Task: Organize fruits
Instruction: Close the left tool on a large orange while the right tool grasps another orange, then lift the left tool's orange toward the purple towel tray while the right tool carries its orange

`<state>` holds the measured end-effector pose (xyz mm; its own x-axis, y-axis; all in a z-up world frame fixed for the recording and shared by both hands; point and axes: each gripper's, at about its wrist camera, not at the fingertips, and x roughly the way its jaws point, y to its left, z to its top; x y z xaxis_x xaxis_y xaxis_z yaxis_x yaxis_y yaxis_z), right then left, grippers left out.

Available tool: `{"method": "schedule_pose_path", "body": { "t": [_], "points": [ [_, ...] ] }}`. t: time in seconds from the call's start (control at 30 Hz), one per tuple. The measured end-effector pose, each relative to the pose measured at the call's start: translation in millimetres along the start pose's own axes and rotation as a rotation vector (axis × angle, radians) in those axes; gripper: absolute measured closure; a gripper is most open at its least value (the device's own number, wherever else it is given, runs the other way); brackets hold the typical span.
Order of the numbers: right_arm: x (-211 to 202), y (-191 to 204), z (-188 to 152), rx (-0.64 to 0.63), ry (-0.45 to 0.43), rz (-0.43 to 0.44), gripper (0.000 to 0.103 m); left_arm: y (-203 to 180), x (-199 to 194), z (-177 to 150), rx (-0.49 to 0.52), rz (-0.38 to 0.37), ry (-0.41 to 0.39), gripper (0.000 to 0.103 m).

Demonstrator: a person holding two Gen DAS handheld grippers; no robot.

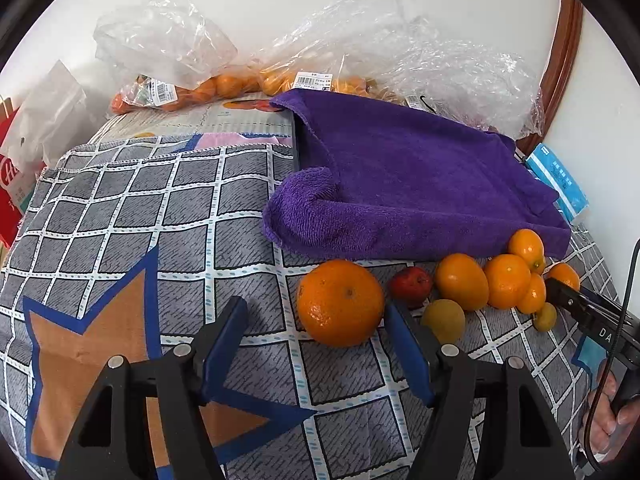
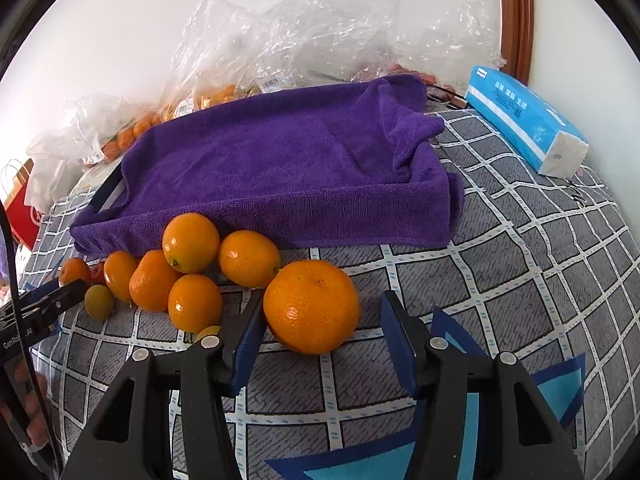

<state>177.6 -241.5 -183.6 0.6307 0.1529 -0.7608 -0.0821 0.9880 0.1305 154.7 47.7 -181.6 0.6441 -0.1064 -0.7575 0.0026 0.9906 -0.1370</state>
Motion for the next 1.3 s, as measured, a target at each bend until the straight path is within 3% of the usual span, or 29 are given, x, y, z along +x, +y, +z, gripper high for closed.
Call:
{"method": "schedule_pose_path", "body": {
  "t": [0.13,0.3,0.6,1.0,1.3],
  "points": [
    [-2,-1,0,0.002,-0.008,0.017,0.055,4,-1,1,-0.022,-0.095,-0.006,0.063],
    [-8,3,-2,-0.018,-0.028,0.006,0.059,7,-6,-1,-0.053,-0.143,-0.034,0.063],
    [-16,0,-3,-0.005,-0.072,0.039,0.059,11,-22,-4,-0.093,-0.122,-0.111,0.063],
    [-27,-7,-5,0.039,-0.133,0.038,0.059,10,-32,-5,-0.076,-0.108,-0.153,0.063],
    [-33,-7,-6,0.043,-0.144,0.007,0.059,13,-32,-3,-0.097,-0.131,-0.142,0.063]
  ]
}}
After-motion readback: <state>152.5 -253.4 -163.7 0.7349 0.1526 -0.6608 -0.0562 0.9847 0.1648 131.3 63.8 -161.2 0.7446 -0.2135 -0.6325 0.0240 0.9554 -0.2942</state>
